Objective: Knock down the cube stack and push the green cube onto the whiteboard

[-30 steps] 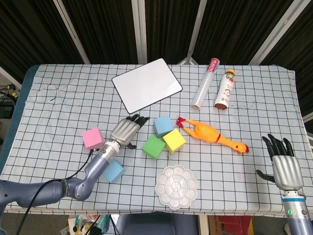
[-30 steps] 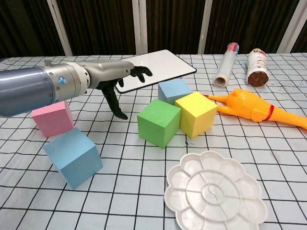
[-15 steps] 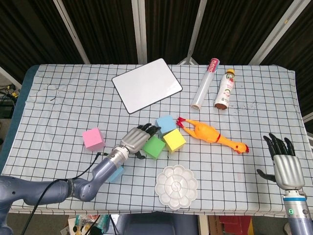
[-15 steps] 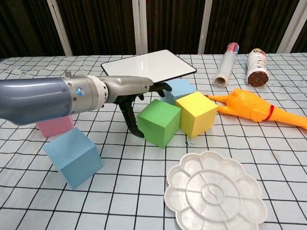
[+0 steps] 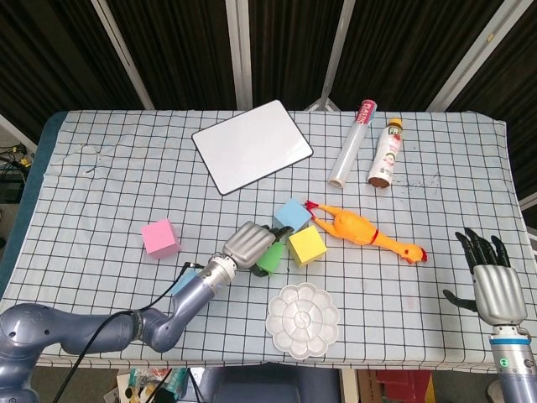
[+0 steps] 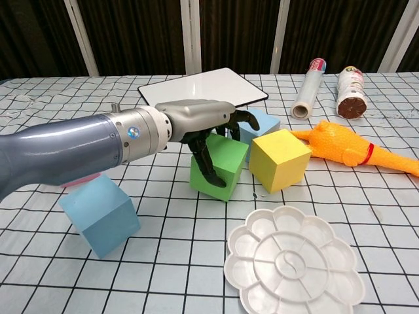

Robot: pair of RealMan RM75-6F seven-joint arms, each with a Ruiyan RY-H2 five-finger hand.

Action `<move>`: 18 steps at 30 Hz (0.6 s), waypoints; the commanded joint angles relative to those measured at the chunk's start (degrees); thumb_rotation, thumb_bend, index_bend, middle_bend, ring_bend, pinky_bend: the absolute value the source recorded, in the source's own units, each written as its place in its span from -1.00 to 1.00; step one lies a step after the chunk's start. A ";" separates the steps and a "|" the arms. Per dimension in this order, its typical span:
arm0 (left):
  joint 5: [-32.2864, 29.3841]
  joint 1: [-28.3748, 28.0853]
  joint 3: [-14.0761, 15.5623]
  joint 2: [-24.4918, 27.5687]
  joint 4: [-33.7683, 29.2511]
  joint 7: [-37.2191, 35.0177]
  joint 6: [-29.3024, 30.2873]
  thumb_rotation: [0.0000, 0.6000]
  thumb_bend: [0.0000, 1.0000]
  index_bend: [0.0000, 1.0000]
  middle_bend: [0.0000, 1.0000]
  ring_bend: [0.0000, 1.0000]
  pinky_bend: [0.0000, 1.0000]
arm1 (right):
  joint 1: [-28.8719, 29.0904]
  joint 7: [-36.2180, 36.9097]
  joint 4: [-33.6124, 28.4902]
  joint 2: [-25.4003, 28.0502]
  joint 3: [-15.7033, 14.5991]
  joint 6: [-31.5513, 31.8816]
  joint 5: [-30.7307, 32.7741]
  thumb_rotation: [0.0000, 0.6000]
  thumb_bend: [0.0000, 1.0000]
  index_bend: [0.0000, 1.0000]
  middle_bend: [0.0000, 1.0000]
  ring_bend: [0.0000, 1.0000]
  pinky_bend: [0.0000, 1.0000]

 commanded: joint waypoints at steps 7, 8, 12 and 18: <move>5.94 4.11 1.23 2.99 2.48 -0.79 8.42 1.00 -0.33 -0.60 -0.15 0.15 0.36 | 0.23 -0.24 -0.39 0.06 -0.49 -0.79 -0.21 1.00 -0.95 -0.78 -0.87 -0.74 -0.93; 7.23 4.55 1.47 2.93 3.51 -1.64 9.26 1.00 -0.33 -0.60 -0.16 0.15 0.36 | 0.27 -0.34 -0.45 0.04 -0.54 -0.88 -0.22 1.00 -0.95 -0.78 -0.87 -0.74 -0.93; 11.50 5.68 2.40 2.98 7.86 -4.19 11.34 1.00 -0.33 -0.60 -0.16 0.10 0.33 | 0.33 -0.90 -0.81 0.13 -0.79 -1.33 -0.06 1.00 -0.95 -0.78 -0.87 -0.74 -0.93; 15.54 5.93 2.46 0.68 15.93 -6.74 13.25 1.00 -0.35 -0.61 -0.23 -0.05 0.25 | 0.55 -1.49 -1.09 0.15 -0.84 -2.02 0.50 1.00 -0.95 -0.78 -0.87 -0.74 -0.93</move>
